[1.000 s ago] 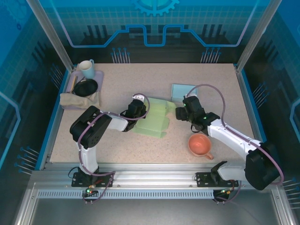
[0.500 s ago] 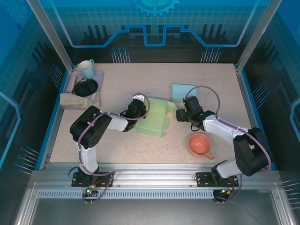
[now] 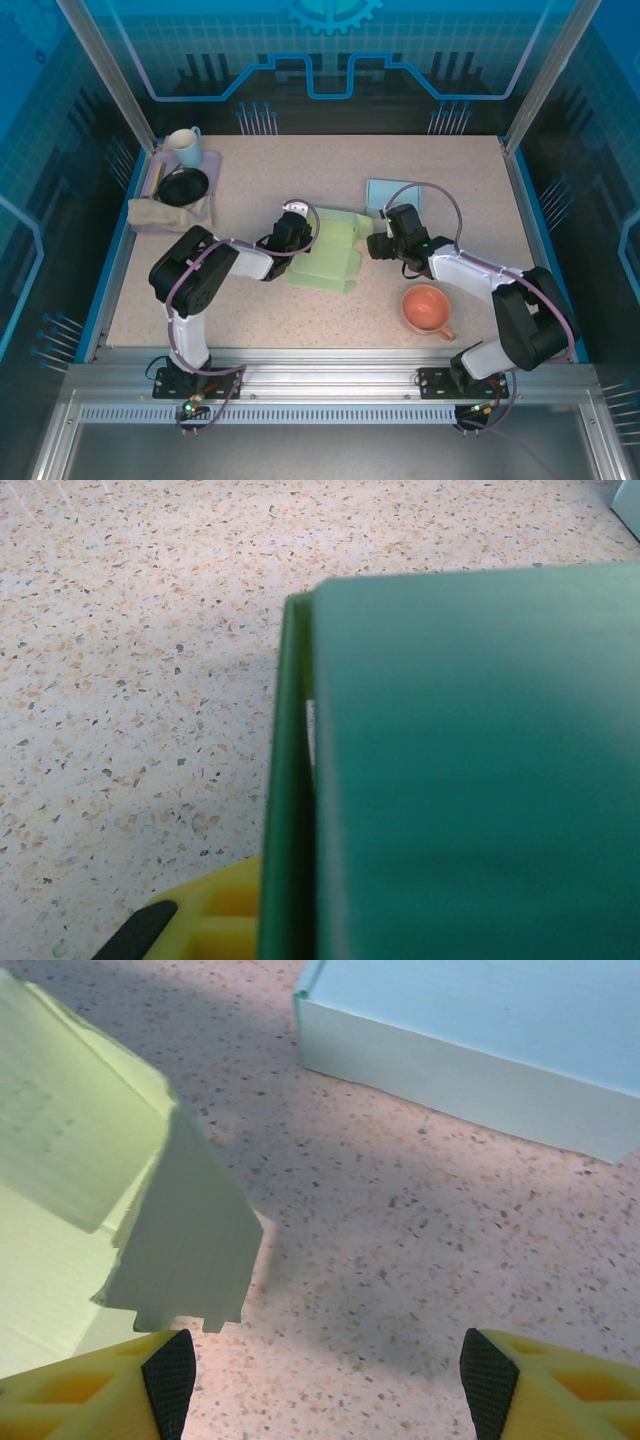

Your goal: Fold the paper box

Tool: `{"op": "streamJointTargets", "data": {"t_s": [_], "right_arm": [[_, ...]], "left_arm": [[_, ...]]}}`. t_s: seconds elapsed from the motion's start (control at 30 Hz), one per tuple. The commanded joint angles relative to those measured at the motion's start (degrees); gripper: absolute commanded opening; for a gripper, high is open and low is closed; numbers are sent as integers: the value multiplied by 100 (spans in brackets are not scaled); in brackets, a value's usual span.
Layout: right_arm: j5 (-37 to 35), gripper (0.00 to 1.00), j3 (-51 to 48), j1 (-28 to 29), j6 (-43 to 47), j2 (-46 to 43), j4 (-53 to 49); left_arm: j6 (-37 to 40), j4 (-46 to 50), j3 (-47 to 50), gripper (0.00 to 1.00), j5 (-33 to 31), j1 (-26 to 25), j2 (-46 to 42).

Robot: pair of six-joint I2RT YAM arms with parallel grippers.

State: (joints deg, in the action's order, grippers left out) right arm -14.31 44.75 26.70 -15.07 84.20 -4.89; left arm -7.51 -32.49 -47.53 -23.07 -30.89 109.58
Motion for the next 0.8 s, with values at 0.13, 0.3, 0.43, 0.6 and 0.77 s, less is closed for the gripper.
{"op": "streamJointTargets", "data": {"t_s": [0.13, 0.3, 0.43, 0.6, 0.77], "right_arm": [[436, 73, 226, 225, 465, 168, 606], [544, 74, 403, 369, 695, 411, 716], [464, 74, 534, 415, 759, 594, 708], [611, 73, 534, 439, 822, 640, 767], [754, 71, 530, 507, 861, 700, 833]], "left_arm": [[56, 445, -24, 15, 162, -30, 187], [55, 428, -14, 15, 170, -30, 185], [65, 419, -8, 15, 172, -27, 176], [63, 401, 0, 15, 169, -31, 178], [56, 401, 6, 15, 162, -30, 180]]}}
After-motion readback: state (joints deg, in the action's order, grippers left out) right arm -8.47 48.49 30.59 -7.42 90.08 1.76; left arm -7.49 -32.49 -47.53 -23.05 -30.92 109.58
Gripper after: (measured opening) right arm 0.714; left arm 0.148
